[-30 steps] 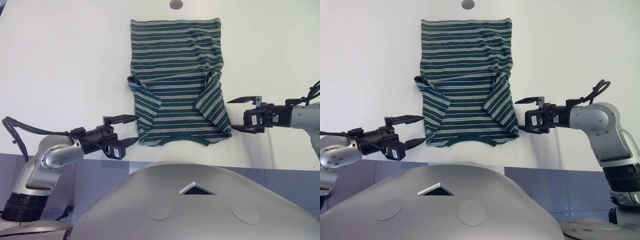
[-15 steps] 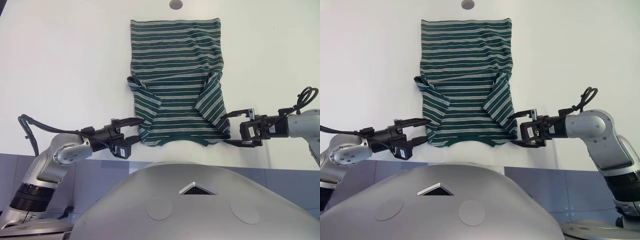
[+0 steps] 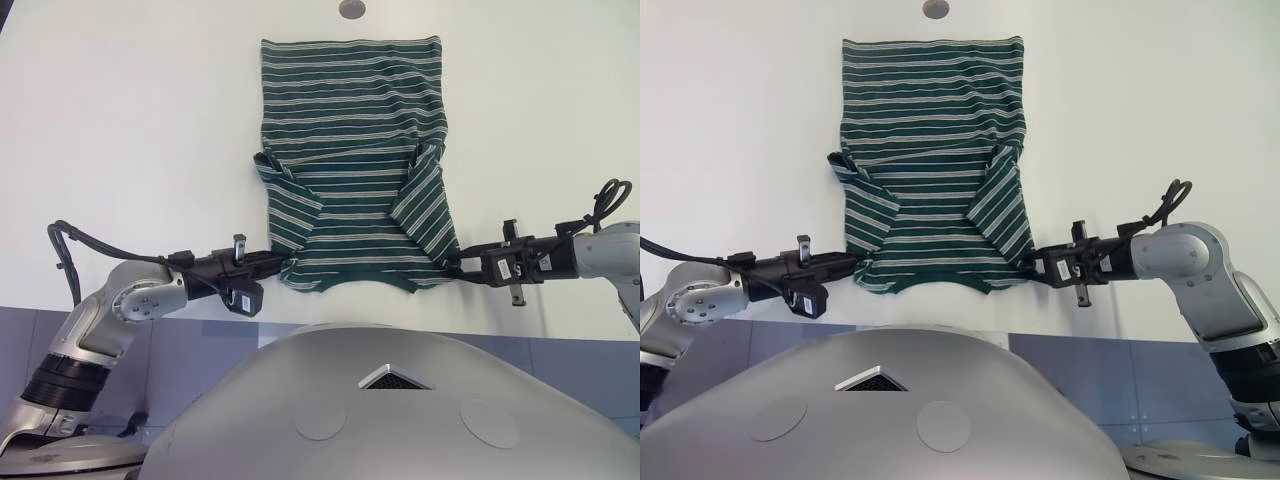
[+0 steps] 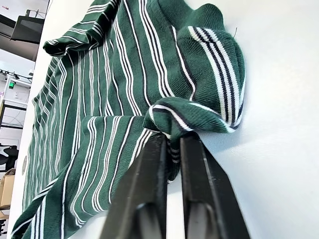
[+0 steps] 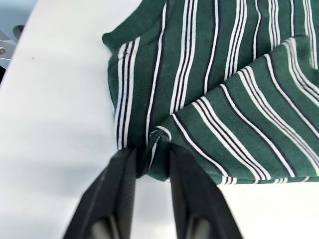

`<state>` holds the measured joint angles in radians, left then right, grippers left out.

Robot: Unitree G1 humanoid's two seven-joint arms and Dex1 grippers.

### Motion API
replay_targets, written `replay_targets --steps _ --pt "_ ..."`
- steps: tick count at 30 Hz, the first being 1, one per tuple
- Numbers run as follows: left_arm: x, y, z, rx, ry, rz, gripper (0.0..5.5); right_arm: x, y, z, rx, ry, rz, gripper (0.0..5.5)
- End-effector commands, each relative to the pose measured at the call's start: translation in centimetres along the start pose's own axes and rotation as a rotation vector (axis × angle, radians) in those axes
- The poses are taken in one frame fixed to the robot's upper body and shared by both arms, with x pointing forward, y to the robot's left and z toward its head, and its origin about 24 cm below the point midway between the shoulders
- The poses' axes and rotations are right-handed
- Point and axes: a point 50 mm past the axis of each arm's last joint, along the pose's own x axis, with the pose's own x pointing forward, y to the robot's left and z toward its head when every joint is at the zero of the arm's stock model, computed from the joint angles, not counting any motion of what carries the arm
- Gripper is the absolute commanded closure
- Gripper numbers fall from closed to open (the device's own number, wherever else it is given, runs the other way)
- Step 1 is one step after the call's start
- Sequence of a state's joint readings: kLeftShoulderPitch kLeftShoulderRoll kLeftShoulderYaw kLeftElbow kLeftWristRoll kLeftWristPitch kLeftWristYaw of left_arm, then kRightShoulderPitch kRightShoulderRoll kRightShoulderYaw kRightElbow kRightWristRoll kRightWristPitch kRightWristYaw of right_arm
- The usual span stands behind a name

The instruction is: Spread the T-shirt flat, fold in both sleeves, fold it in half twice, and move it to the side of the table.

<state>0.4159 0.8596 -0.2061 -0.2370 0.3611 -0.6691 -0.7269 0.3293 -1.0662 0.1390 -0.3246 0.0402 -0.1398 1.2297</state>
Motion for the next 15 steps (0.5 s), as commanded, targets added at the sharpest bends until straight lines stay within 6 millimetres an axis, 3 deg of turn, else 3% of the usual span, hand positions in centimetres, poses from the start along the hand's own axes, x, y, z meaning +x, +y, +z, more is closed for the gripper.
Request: replay_targets --steps 1,3,9,15 --pt "0.3 0.0 -0.1 -0.020 0.004 -0.009 5.50 -0.1 0.2 -0.3 0.026 -0.006 0.039 5.10" --pt "0.3 -0.1 0.6 -0.052 -0.018 0.006 5.50 -0.5 0.5 -0.3 0.041 -0.018 0.064 5.45" --pt "-0.6 -1.5 4.8 -0.171 -0.078 0.022 5.50 -2.4 2.3 0.4 0.083 -0.044 0.170 5.45" --pt "-2.1 -1.5 5.5 -0.247 -0.039 0.011 5.50 -3.2 1.8 1.1 0.094 -0.062 0.158 5.45"
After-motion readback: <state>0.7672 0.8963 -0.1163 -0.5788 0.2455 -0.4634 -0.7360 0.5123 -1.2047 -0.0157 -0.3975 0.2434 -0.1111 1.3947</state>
